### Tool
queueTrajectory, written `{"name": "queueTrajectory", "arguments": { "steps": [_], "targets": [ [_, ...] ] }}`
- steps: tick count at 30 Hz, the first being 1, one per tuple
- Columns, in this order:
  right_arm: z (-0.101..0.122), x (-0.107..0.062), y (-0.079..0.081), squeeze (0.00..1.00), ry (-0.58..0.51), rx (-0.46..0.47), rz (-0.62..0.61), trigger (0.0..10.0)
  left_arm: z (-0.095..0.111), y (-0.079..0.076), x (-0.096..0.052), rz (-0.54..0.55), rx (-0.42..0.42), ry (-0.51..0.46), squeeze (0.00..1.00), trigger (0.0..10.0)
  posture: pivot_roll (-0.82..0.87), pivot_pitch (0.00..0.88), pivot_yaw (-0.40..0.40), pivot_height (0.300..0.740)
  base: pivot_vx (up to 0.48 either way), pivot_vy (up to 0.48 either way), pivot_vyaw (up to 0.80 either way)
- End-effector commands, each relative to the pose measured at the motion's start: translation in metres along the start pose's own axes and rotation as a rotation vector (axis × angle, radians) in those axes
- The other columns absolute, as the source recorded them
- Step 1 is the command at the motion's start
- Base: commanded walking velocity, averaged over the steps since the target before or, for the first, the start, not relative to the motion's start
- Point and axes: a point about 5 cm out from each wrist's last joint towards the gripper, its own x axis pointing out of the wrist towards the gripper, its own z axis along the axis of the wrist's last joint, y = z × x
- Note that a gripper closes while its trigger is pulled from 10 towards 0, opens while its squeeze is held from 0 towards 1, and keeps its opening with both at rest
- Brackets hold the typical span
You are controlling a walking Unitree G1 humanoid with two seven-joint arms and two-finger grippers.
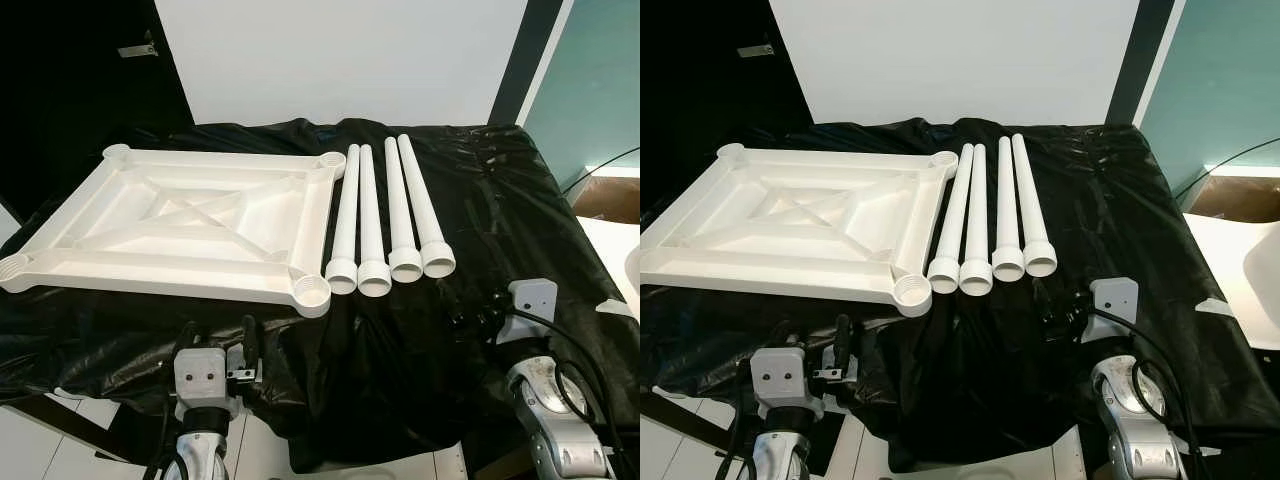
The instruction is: Building children table
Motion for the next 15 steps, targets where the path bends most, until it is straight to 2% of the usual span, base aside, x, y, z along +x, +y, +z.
{"name": "queueTrajectory", "arguments": {
  "steps": [1,8,15],
  "targets": [
    [0.009,-0.009,0.004,0.0,0.164,-0.089,0.143,10.0,0.011,0.002,0.037,0.059,-0.097,0.211,0.0,10.0,0.02,0.0,0.037,0.74,0.0,0.0,0.0],
    [0.01,-0.006,0.009,0.0,0.163,-0.097,0.167,10.0,0.015,-0.009,0.037,0.044,-0.11,0.191,0.0,10.0,0.03,0.0,0.022,0.74,0.0,0.0,0.0],
    [0.011,-0.007,0.009,0.0,0.161,-0.1,0.159,10.0,0.012,-0.008,0.034,0.054,-0.099,0.208,0.0,10.0,0.02,0.0,0.023,0.74,0.0,0.0,0.0]
  ]
}}
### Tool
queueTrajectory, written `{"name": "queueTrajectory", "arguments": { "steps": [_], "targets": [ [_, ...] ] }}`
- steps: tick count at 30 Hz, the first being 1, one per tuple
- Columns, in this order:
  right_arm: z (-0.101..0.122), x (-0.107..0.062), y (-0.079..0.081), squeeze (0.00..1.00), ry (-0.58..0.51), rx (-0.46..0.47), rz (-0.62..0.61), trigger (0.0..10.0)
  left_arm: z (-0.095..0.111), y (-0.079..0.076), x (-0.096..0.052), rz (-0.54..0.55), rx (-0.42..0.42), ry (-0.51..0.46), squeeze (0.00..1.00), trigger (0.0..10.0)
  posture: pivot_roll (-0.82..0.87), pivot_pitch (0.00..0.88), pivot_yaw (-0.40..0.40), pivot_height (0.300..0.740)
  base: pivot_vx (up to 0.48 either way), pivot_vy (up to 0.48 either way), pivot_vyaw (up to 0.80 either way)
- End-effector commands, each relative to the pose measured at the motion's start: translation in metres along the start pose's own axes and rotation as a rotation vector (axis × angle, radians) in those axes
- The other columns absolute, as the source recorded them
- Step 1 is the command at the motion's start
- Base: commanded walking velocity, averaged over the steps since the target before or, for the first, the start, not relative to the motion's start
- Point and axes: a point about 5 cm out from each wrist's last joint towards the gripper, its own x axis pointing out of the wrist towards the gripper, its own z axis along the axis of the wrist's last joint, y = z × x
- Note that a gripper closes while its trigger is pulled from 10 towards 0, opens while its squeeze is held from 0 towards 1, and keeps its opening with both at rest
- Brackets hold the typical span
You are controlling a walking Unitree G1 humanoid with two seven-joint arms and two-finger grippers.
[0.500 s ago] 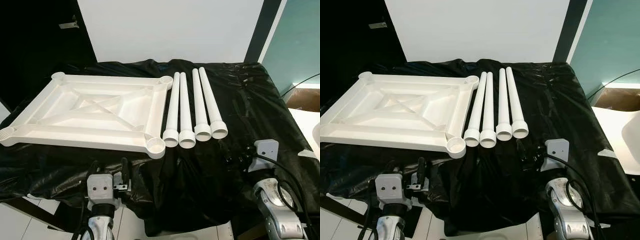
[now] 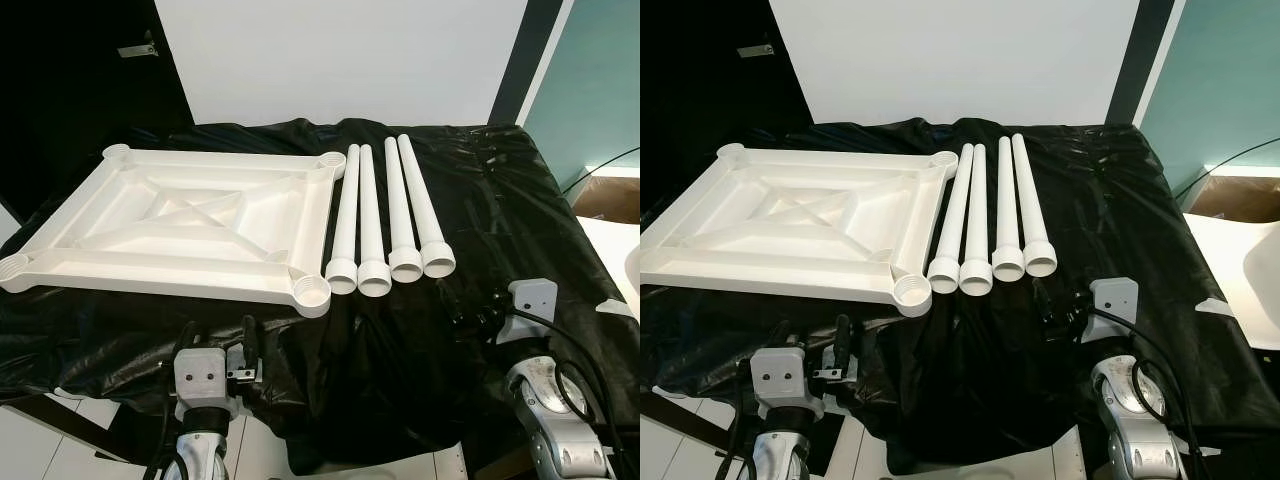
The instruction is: Building children table
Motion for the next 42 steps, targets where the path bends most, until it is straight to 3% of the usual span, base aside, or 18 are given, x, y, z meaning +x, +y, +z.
{"name": "queueTrajectory", "arguments": {
  "steps": [1,33,37,42],
  "targets": [
    [0.011,-0.007,0.009,0.0,0.161,-0.1,0.159,10.0,0.012,-0.008,0.034,0.054,-0.099,0.208,0.0,10.0,0.02,0.0,0.023,0.74,0.0,0.0,0.0],
    [0.012,-0.001,0.013,0.0,0.134,-0.082,0.141,10.0,0.016,-0.011,0.041,0.038,-0.117,0.185,0.0,10.0,0.02,0.0,0.032,0.74,0.0,0.0,0.0],
    [0.012,-0.001,0.013,0.0,0.129,-0.084,0.13,10.0,0.024,-0.003,0.039,0.043,-0.128,0.104,0.0,10.0,0.02,0.0,0.034,0.74,0.0,0.0,0.0],
    [0.022,-0.006,0.001,0.0,0.109,-0.106,0.06,10.0,0.054,0.012,0.031,0.015,-0.142,-0.041,0.0,10.0,0.02,0.0,0.039,0.74,0.0,0.0,0.0]
  ]
}}
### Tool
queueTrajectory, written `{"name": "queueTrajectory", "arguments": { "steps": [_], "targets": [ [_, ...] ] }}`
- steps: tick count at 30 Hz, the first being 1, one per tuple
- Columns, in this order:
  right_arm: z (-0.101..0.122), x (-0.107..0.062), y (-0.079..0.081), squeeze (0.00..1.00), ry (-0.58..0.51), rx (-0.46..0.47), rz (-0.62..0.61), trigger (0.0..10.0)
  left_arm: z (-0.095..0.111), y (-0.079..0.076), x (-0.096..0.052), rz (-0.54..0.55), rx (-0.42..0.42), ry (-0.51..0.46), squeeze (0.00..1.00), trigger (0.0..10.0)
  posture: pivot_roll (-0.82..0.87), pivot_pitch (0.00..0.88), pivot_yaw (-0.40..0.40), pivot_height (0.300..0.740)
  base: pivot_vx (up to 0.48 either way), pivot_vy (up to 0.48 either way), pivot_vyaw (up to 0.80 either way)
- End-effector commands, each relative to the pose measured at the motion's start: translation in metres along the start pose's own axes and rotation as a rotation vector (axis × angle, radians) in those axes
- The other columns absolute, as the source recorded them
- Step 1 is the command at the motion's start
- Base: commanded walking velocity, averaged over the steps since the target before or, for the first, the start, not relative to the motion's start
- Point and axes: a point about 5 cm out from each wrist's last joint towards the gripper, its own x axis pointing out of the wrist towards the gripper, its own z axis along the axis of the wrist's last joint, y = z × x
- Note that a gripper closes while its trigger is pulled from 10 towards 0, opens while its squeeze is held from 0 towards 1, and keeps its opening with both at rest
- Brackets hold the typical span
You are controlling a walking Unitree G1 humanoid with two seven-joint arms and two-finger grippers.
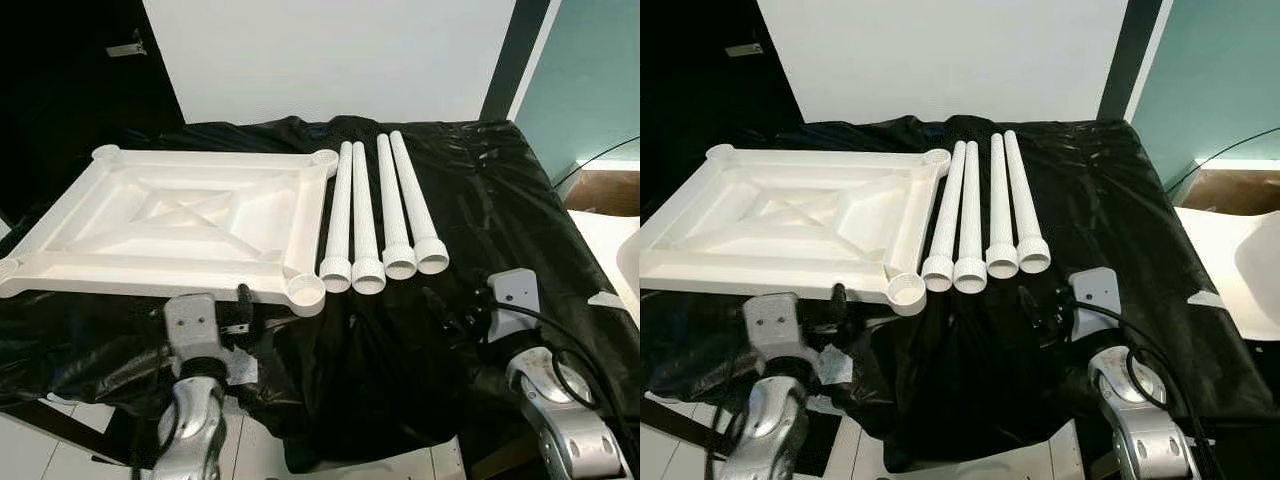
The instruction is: Building children table
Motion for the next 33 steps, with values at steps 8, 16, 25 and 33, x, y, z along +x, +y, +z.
{"name": "queueTrajectory", "arguments": {
  "steps": [8,16,25,33],
  "targets": [
    [0.006,0.011,-0.01,0.0,-0.086,0.002,-0.128,10.0,0.006,-0.006,-0.006,-0.065,-0.031,-0.092,0.0,10.0,0.01,0.0,0.051,0.74,0.0,0.0,0.0],
    [0.012,0.023,-0.005,0.0,-0.131,-0.001,-0.141,10.0,-0.001,-0.012,-0.004,-0.086,-0.026,-0.087,0.0,10.0,0.01,0.0,0.055,0.74,0.0,0.0,0.0],
    [0.015,0.023,0.002,0.0,-0.175,0.066,-0.118,10.0,0.002,-0.006,-0.006,-0.042,-0.028,-0.103,0.0,10.0,0.07,0.0,0.023,0.74,0.0,0.0,0.0],
    [0.02,0.031,0.0,0.0,-0.202,0.037,-0.095,10.0,-0.003,-0.015,-0.006,-0.125,-0.025,-0.09,0.0,10.0,0.06,0.0,0.02,0.74,0.0,0.0,0.0]
  ]
}}
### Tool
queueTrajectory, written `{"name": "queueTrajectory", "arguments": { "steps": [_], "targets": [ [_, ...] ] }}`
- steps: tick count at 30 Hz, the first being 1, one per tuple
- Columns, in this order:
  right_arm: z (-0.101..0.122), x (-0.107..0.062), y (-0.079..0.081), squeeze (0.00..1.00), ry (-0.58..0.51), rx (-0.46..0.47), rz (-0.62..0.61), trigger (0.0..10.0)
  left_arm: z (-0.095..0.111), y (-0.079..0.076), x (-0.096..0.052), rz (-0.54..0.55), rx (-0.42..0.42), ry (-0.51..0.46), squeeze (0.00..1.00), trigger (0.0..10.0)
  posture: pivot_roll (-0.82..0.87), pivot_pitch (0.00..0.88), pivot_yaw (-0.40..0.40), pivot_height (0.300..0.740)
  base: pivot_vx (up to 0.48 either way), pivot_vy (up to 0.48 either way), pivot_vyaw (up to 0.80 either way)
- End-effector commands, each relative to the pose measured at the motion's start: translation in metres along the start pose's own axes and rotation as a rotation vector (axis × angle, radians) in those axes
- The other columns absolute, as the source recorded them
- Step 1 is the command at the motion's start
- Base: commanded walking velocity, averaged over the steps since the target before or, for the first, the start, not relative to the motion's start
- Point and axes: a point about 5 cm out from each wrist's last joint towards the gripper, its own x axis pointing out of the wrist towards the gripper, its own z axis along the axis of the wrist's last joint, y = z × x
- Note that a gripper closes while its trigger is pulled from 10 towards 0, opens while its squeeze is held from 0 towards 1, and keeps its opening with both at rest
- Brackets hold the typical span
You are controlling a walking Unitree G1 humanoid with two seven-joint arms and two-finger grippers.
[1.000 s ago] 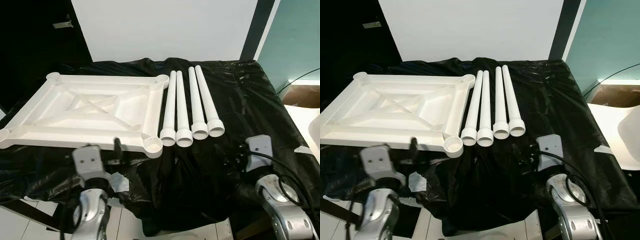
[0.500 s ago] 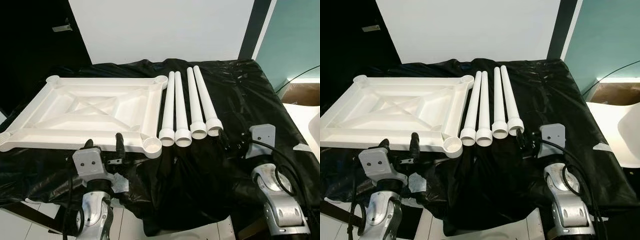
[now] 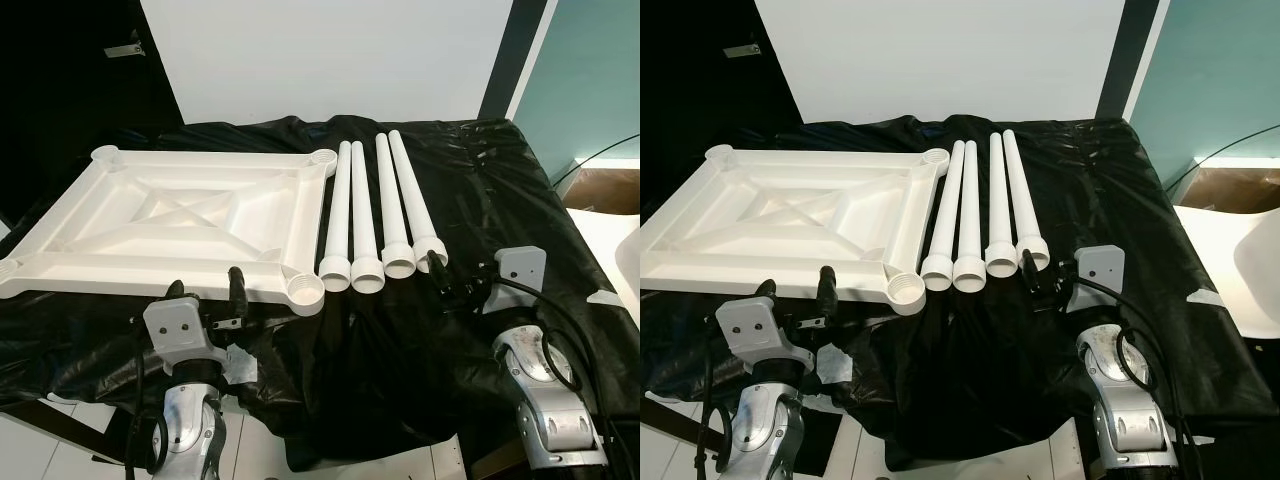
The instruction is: Building children table
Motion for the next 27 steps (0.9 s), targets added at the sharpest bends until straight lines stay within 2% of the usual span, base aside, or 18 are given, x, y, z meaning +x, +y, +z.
{"name": "queueTrajectory", "arguments": {
  "steps": [1,2,4,7,9,14,16,17,21,26,27],
  "targets": [
    [-0.001,0.003,0.0,0.0,-0.003,-0.011,0.009,10.0,-0.005,-0.005,-0.001,-0.071,-0.004,0.014,0.0,10.0,0.06,0.0,0.02,0.74,0.0,0.0,0.0],
    [0.0,0.006,-0.003,0.0,-0.012,-0.019,-0.001,10.0,-0.008,-0.007,0.0,-0.118,-0.022,0.033,0.0,10.0,0.06,0.0,0.027,0.74,0.0,0.0,0.0],
    [0.0,0.006,-0.003,0.0,-0.012,-0.019,-0.001,10.0,-0.008,-0.007,0.0,-0.118,-0.022,0.033,0.0,10.0,0.06,0.0,0.027,0.74,0.0,0.0,0.0],
    [-0.002,0.01,-0.004,0.0,-0.013,-0.014,-0.043,10.0,-0.012,-0.007,0.003,-0.194,-0.03,0.059,0.0,10.0,0.05,0.0,0.049,0.74,0.0,0.0,0.0],
    [0.0,0.012,0.001,0.0,-0.027,0.001,-0.046,10.0,-0.01,-0.006,0.006,-0.242,-0.039,0.062,0.0,10.0,0.05,0.0,0.056,0.74,0.0,0.0,0.0],
    [-0.004,0.012,0.013,0.0,-0.023,-0.03,0.013,10.0,-0.014,-0.007,0.009,-0.321,0.013,0.088,0.0,10.0,0.05,0.0,0.061,0.74,0.0,0.0,0.0],
    [-0.006,0.014,0.016,0.0,-0.011,-0.061,0.046,10.0,-0.015,-0.008,0.01,-0.344,0.021,0.1,0.0,10.0,0.05,0.0,0.059,0.74,0.0,0.0,0.0],
    [-0.01,0.019,0.018,0.0,0.009,-0.138,0.106,10.0,-0.018,-0.008,0.011,-0.371,0.034,0.117,0.0,10.0,0.04,0.0,0.058,0.74,0.0,0.0,0.0],
    [-0.013,0.022,0.019,0.0,0.019,-0.194,0.141,10.0,-0.02,-0.008,0.012,-0.381,0.041,0.125,0.0,10.0,0.04,0.0,0.058,0.74,0.0,0.0,0.0],
    [-0.015,0.041,0.006,0.0,0.061,-0.323,0.147,10.0,-0.019,-0.011,0.015,-0.37,0.037,0.114,0.0,10.0,0.06,0.0,0.043,0.74,0.0,0.0,0.0],
    [-0.015,0.041,0.006,0.0,0.061,-0.323,0.147,10.0,-0.019,-0.011,0.015,-0.37,0.037,0.114,0.0,10.0,0.06,0.0,0.043,0.74,0.0,0.0,0.0]
  ]
}}
